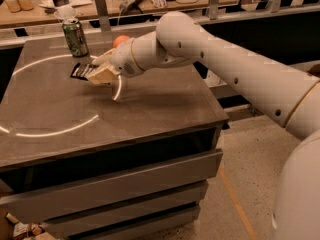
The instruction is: Move rxbar chocolate near green can
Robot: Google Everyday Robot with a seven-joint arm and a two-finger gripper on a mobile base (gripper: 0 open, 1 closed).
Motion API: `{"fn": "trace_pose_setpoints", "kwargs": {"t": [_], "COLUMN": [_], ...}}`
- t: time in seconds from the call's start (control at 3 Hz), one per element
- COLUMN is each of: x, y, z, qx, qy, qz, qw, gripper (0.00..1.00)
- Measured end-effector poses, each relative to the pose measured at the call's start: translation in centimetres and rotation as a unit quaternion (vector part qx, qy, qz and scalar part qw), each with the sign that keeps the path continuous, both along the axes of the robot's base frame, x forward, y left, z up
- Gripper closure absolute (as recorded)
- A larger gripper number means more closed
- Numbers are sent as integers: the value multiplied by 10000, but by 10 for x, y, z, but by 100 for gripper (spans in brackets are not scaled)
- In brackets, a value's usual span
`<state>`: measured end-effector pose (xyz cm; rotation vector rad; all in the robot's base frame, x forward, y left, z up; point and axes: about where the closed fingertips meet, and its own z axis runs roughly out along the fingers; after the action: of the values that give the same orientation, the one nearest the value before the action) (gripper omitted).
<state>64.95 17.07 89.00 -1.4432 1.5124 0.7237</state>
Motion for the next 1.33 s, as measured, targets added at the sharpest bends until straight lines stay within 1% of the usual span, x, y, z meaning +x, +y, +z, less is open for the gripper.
{"fn": "trace_pose_setpoints", "kwargs": {"t": [0.33, 0.67, 1.0, 1.33], "x": [41, 75, 110, 125], "y": [17, 30, 39, 40], "z": [-4, -6, -17, -22], "qx": [-105, -206, -427, -584], "qy": [-179, -320, -421, -550], "qz": [-522, -867, -1241, -1438], "qw": [9984, 9955, 9905, 9863], "gripper": [100, 100, 98, 75]}}
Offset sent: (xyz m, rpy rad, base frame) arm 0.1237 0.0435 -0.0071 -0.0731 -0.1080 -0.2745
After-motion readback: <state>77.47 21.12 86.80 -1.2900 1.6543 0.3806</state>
